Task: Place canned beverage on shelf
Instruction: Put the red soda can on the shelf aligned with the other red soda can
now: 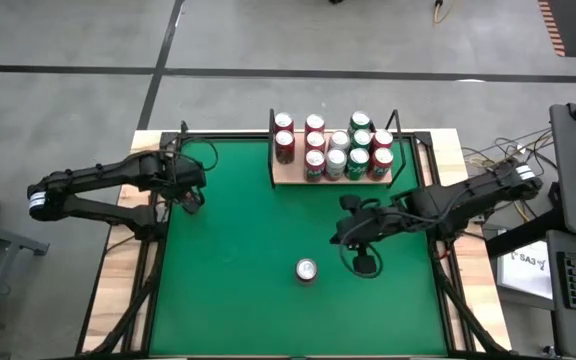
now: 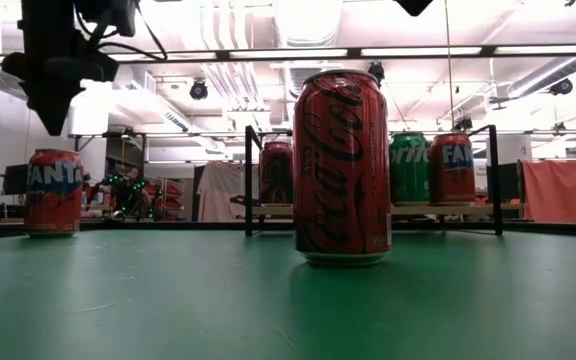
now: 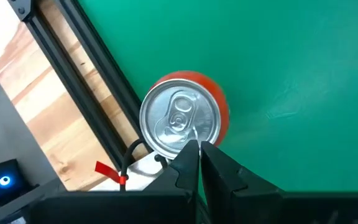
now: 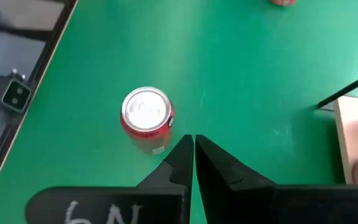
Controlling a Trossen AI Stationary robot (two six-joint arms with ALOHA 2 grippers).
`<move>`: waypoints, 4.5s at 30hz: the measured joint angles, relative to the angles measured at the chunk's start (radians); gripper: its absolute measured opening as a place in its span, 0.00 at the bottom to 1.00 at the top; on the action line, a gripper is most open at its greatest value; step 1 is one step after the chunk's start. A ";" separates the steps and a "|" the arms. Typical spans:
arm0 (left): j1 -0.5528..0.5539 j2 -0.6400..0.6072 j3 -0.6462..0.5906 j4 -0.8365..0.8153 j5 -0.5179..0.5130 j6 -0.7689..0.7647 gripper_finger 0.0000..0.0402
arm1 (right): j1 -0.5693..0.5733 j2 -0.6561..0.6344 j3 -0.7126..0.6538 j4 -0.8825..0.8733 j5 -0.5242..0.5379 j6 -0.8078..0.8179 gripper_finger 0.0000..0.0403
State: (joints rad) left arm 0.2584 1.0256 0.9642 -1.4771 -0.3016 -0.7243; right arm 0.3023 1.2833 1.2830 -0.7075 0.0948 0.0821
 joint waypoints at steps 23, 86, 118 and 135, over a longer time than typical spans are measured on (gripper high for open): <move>0.002 -0.014 -0.054 0.048 -0.082 -0.074 0.74 | 0.001 -0.072 -0.124 0.116 0.011 -0.057 0.02; 0.005 -0.013 -0.220 0.203 -0.166 -0.247 0.77 | -0.002 -0.071 -0.126 0.123 0.012 -0.019 0.02; -0.209 -0.005 -0.064 0.566 -0.231 -0.014 0.69 | -0.002 -0.071 -0.219 0.446 0.326 -0.048 0.02; -0.365 0.114 0.037 1.283 -0.240 0.516 0.69 | -0.059 0.124 -0.115 0.640 0.496 -0.223 0.15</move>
State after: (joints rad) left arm -0.1062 1.1396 1.0008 -0.1939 -0.5411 -0.2084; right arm 0.2432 1.4077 1.1678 -0.0679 0.5911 -0.1408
